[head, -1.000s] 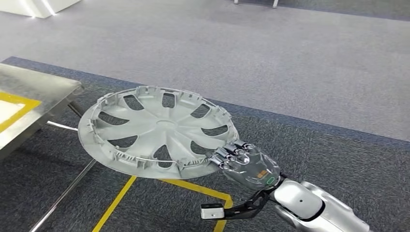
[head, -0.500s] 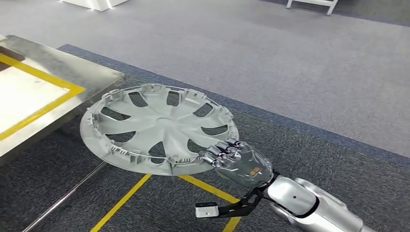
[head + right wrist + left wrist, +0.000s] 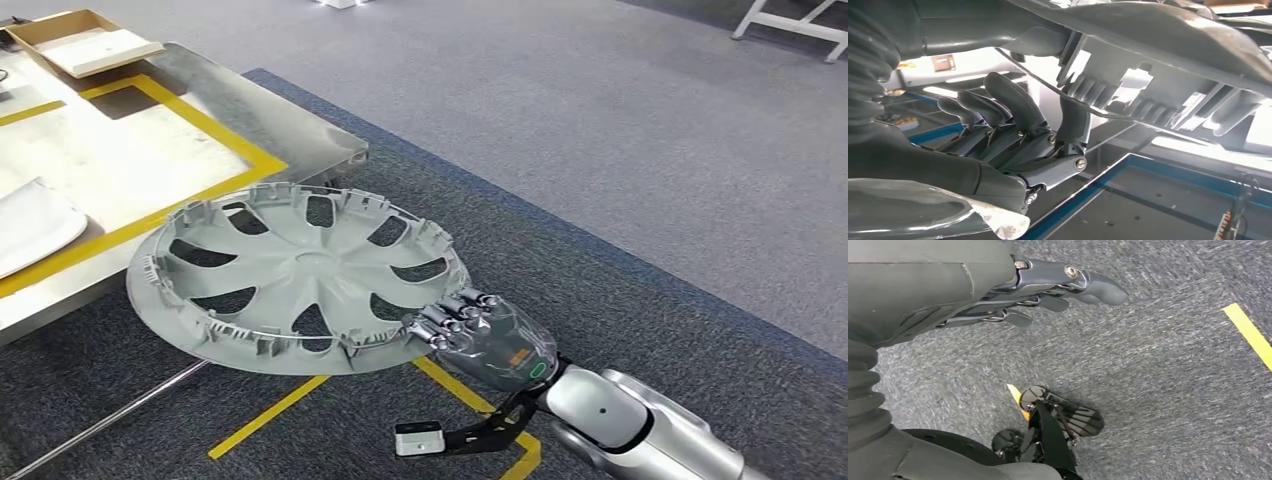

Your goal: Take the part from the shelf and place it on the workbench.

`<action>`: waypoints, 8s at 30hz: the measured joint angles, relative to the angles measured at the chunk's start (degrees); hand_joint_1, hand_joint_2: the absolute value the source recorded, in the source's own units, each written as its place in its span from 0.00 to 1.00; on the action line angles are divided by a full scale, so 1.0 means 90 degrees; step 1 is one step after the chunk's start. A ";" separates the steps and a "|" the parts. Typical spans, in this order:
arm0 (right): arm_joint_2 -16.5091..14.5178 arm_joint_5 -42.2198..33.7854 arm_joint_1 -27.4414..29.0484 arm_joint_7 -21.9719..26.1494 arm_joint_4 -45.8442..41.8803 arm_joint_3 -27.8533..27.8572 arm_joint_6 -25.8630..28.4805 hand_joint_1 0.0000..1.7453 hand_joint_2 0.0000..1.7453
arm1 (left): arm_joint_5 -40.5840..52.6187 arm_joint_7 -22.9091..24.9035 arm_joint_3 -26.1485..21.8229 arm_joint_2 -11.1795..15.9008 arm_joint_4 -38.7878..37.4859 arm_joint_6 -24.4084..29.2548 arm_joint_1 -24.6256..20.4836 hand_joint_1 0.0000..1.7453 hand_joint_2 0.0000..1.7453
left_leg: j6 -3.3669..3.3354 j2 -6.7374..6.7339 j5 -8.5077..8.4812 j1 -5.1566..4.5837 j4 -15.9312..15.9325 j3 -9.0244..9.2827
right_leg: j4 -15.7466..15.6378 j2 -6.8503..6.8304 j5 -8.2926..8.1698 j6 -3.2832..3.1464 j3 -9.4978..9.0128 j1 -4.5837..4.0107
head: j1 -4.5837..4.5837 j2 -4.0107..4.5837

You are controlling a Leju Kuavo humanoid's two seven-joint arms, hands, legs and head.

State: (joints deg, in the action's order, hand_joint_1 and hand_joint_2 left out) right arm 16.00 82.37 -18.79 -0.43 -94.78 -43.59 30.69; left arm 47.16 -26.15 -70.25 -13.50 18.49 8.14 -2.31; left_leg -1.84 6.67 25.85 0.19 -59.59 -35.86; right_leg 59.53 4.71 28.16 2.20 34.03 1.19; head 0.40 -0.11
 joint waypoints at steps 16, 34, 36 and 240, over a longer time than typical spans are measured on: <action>-0.0163 -0.0033 -0.0355 0.0073 -0.0018 -0.0242 0.0021 1.00 1.00 | 0.0100 -0.0025 0.0019 0.0155 -0.0013 0.0014 -0.0013 0.00 1.00 | 0.0202 -0.1205 -0.0031 -0.0048 -0.0010 -0.0022 | -0.0179 -0.1176 0.0196 -0.0079 -0.0357 -0.0084 | 0.0109 0.0000; -0.0208 -0.0119 -0.0553 0.0137 -0.0029 -0.0377 0.0057 1.00 1.00 | 0.0048 -0.0154 0.0015 0.0361 -0.0211 -0.0059 -0.0057 0.00 1.00 | 0.0167 0.0104 -0.0042 0.0041 0.0012 -0.0079 | -0.0145 -0.0123 0.0050 -0.0092 -0.0143 -0.0018 | 0.0038 0.0000; -0.0209 -0.0121 -0.0569 0.0137 -0.0032 -0.0389 0.0057 1.00 1.00 | 0.0049 -0.0158 0.0015 0.0383 -0.0225 -0.0059 -0.0058 0.00 1.00 | 0.0231 -0.0187 0.0156 0.0015 -0.0298 -0.0204 | -0.0199 -0.0313 0.0041 -0.0164 -0.0209 0.0009 | 0.0091 0.0000; -0.3511 -0.3734 0.2269 -0.0057 0.6878 1.2148 -0.1912 0.00 0.00 | 0.1064 0.0243 -0.0780 -0.0036 0.0136 0.0151 -0.0036 0.00 0.00 | -0.0137 -0.0785 0.0055 -0.0074 0.0494 0.0548 | 0.1367 -0.0534 0.1007 0.0102 0.0380 -0.0069 | -0.0054 0.0000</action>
State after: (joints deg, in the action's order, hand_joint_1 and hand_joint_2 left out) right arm -15.60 48.76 1.63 -0.94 -32.88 65.74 13.48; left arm 56.74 -23.96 -77.27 -13.82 19.71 9.50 -2.63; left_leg -3.07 -0.40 26.35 -0.47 -55.14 -30.93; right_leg 71.83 -0.10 37.22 3.12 37.45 0.57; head -0.09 -0.11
